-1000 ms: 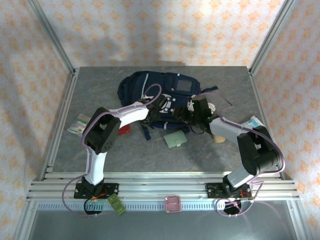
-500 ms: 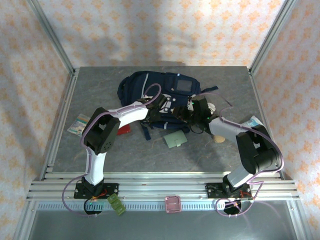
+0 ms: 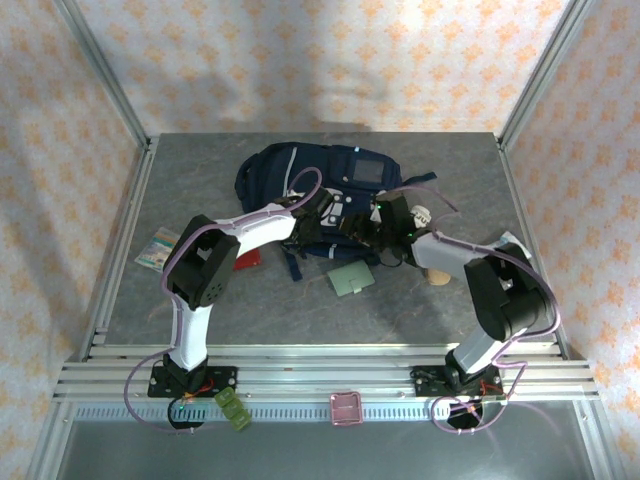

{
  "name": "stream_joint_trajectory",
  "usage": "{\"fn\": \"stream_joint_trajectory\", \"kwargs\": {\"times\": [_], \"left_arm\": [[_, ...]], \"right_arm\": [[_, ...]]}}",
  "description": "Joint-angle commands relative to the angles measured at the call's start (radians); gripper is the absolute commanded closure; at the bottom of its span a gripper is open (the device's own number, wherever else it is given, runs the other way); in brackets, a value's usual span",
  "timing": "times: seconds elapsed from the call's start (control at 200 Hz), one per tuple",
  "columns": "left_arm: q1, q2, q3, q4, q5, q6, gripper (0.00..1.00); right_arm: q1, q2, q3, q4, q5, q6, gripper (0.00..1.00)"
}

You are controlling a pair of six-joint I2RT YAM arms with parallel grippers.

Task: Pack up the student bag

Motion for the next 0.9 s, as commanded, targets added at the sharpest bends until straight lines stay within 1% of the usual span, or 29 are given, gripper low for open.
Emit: {"fn": "stream_joint_trajectory", "kwargs": {"times": [0.0, 0.17, 0.22, 0.275, 0.36, 0.385, 0.491, 0.616, 0.691, 0.896], "left_arm": [[-0.01, -0.038, -0.011, -0.064, 0.011, 0.065, 1.0], [-0.005, -0.074, 0.0, -0.11, -0.115, 0.155, 1.0], [0.007, -0.083, -0.013, -0.111, -0.133, 0.166, 1.0], [0.025, -0.094, -0.033, -0.106, -0.139, 0.173, 1.0], [0.056, -0.101, -0.068, -0.103, -0.187, 0.179, 1.0], [0.065, -0.135, -0.079, -0.1, -0.201, 0.182, 1.0], [0.109, -0.17, -0.114, -0.09, -0.253, 0.195, 1.0], [0.155, -0.184, -0.136, -0.094, -0.295, 0.214, 1.0], [0.168, -0.187, -0.148, -0.088, -0.296, 0.23, 1.0], [0.19, -0.18, -0.175, -0.074, -0.414, 0.241, 1.0]], "right_arm": [[0.041, 0.059, 0.078, -0.03, 0.047, -0.023, 0.59], [0.037, 0.199, 0.17, -0.145, 0.19, 0.009, 0.61], [0.023, 0.247, 0.189, -0.183, 0.233, 0.04, 0.62], [0.0, 0.283, 0.185, -0.191, 0.246, 0.074, 0.63], [-0.025, 0.298, 0.166, -0.184, 0.278, 0.112, 0.63], [-0.026, 0.299, 0.165, -0.193, 0.297, 0.114, 0.64], [-0.033, 0.294, 0.172, -0.224, 0.35, 0.112, 0.64], [-0.048, 0.296, 0.17, -0.234, 0.368, 0.118, 0.65], [-0.053, 0.299, 0.171, -0.225, 0.358, 0.12, 0.65], [-0.056, 0.302, 0.183, -0.226, 0.364, 0.122, 0.65]]}}
